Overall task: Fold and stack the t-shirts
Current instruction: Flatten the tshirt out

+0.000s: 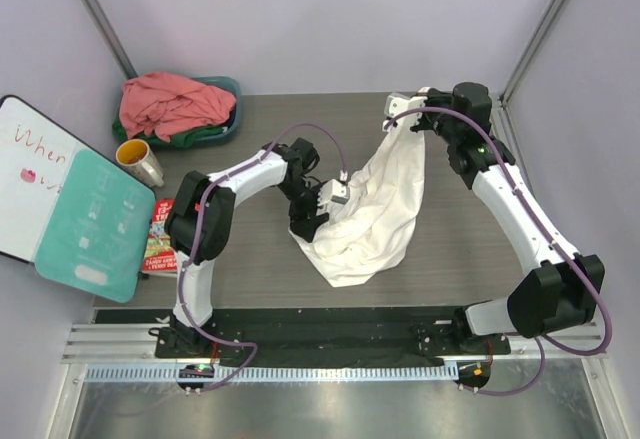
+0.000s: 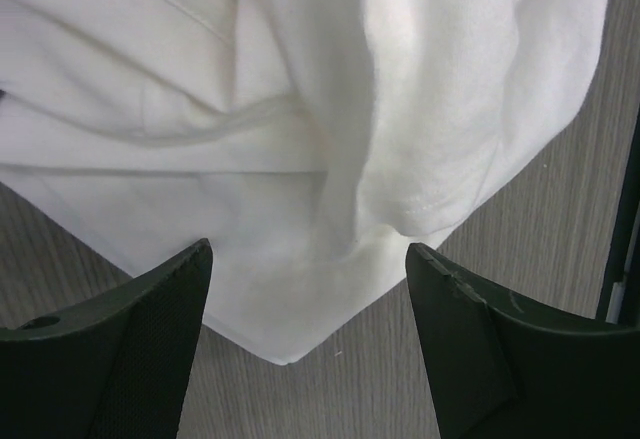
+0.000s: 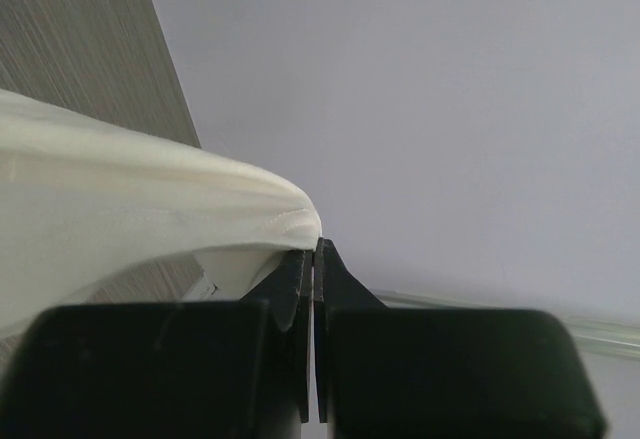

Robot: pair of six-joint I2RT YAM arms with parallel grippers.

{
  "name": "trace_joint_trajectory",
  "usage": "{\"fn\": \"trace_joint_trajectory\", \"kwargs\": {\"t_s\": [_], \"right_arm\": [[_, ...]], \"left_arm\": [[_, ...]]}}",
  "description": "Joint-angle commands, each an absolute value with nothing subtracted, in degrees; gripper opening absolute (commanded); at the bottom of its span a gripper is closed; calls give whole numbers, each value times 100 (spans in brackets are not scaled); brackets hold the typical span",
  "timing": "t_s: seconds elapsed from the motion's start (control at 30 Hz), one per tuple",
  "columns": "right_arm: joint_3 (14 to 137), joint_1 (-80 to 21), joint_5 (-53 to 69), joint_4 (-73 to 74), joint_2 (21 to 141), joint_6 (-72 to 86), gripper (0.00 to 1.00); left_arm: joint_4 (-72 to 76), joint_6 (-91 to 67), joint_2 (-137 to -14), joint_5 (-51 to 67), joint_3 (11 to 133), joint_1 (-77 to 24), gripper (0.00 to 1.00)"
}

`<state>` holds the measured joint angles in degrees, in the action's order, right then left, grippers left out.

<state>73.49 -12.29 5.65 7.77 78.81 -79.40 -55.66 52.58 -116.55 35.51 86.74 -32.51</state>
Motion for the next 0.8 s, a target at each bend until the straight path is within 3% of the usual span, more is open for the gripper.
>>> {"fn": "trace_joint_trajectory", "kwargs": {"t_s": [0.0, 0.77], "right_arm": [[7532, -1213, 589, 448, 7778, -7866, 1], [7559, -976, 598, 325, 7805, -7849, 1]], "left_arm": [[-5089, 4948, -11399, 3507, 8780, -3287, 78], [-6240, 5563, -12006, 3771, 9317, -3445, 61]]}}
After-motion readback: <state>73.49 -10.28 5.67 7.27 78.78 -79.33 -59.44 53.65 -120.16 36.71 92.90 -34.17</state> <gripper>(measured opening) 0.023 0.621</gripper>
